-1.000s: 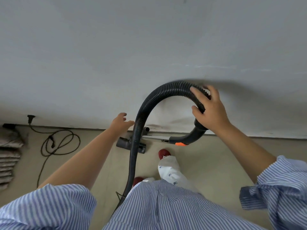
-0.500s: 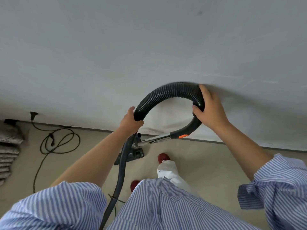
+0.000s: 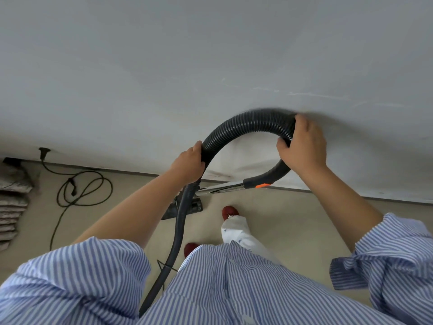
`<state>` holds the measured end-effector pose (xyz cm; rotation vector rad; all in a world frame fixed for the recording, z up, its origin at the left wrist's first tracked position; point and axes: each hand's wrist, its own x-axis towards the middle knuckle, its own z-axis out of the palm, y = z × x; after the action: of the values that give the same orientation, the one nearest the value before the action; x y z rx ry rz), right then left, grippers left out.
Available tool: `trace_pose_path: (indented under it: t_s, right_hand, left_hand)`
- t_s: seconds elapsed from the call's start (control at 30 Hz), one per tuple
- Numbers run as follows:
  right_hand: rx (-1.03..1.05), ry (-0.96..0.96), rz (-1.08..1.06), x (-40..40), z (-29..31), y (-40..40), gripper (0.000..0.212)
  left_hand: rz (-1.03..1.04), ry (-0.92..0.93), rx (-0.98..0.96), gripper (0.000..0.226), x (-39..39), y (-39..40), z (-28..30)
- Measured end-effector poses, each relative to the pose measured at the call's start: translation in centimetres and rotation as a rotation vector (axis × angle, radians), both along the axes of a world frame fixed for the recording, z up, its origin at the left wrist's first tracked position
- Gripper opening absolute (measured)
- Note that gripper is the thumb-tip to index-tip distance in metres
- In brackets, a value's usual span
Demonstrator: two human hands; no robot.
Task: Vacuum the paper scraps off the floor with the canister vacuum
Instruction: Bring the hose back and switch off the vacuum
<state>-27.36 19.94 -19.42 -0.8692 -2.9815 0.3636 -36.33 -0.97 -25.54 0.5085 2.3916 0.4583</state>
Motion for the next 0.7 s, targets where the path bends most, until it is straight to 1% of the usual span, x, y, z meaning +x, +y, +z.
trace_pose_path:
  t_s: [0.07, 0.17, 0.27, 0.4, 0.57, 0.7]
  right_hand:
    - [-0.015, -0.046, -0.047, 0.6, 0.1, 0.6, 0.053]
    - [-0.079, -0.06, -0.068, 1.1, 0.2, 1.4, 0.058]
    - [-0.083, -0.047, -0.029, 1.1, 0.2, 1.4, 0.063]
    - [-0.04, -0.01, 0.021, 1.0, 0.1, 1.1, 0.07]
    - [0.022, 0.059, 0.096, 0.9, 0.0, 0.7, 0.068]
    - [0.095, 0.128, 0.219, 0.3, -0.3, 0.1, 0.06]
  left_hand:
    - [-0.017, 0.001, 0.012, 0.043, 0.3, 0.8, 0.0]
    - [0.003, -0.005, 0.016, 0.052, 0.6, 1.9, 0.2]
    - [0.044, 0.011, 0.004, 0.059, 0.5, 2.4, 0.3]
    - [0.062, 0.005, -0.002, 0.059, 0.4, 2.3, 0.6]
    - [0.088, 0.001, -0.023, 0.062, 0.2, 1.8, 0.5]
    - [0.105, 0.02, -0.046, 0.059, 0.4, 1.3, 0.7]
